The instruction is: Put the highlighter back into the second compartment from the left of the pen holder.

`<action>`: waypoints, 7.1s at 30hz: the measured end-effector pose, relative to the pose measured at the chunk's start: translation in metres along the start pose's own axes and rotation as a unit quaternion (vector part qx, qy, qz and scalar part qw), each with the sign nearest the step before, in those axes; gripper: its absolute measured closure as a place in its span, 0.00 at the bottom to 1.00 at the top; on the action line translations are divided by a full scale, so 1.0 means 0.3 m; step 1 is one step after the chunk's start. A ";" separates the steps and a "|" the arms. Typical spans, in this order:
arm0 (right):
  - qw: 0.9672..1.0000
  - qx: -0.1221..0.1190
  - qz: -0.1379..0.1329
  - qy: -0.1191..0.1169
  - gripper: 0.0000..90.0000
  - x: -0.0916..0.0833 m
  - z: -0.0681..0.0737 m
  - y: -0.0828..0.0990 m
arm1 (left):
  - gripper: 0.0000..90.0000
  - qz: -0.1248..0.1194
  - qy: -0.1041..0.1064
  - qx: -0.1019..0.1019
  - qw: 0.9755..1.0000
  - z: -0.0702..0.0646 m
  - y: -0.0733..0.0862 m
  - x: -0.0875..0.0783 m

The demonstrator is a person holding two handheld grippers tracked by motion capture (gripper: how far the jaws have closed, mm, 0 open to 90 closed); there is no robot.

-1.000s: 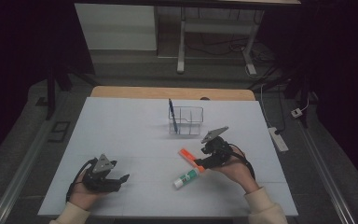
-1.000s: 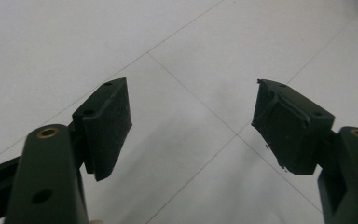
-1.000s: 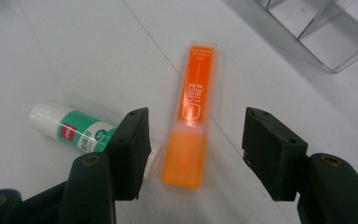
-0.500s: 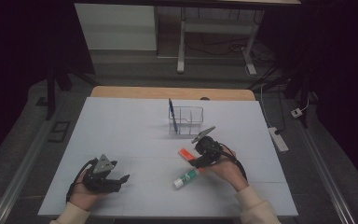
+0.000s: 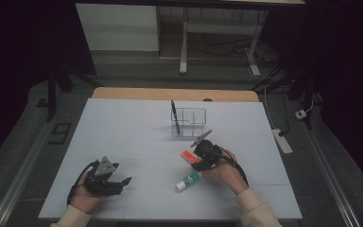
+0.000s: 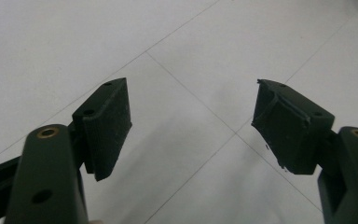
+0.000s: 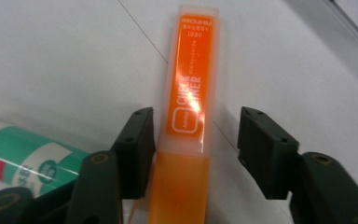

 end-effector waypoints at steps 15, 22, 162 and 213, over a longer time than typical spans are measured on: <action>1.000 -0.001 0.005 -0.012 0.72 0.004 -0.009 0.001 | 0.31 -0.001 -0.001 0.000 1.000 0.000 0.001 -0.002; 1.000 -0.001 -0.011 -0.009 0.72 -0.011 -0.018 0.004 | 0.31 -0.002 0.001 0.001 1.000 0.003 0.001 -0.001; 0.966 -0.201 -0.115 -0.117 0.54 -0.116 0.181 -0.031 | 0.72 0.084 0.096 0.290 0.948 -0.230 -0.368 0.089; 0.951 0.012 -0.289 -0.111 0.42 -0.162 0.062 0.021 | 0.72 -0.075 0.016 0.139 0.987 -0.141 -0.358 0.041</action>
Point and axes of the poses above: each handheld gripper's, and its own axes: x roughly forward along the jaws, y roughly out of its underside, z roughly to its left, the point moved 1 cm from there along x, roughly forward along the jaws, and after that the axes turned 11 degrees about z, right-handed, at the moved point
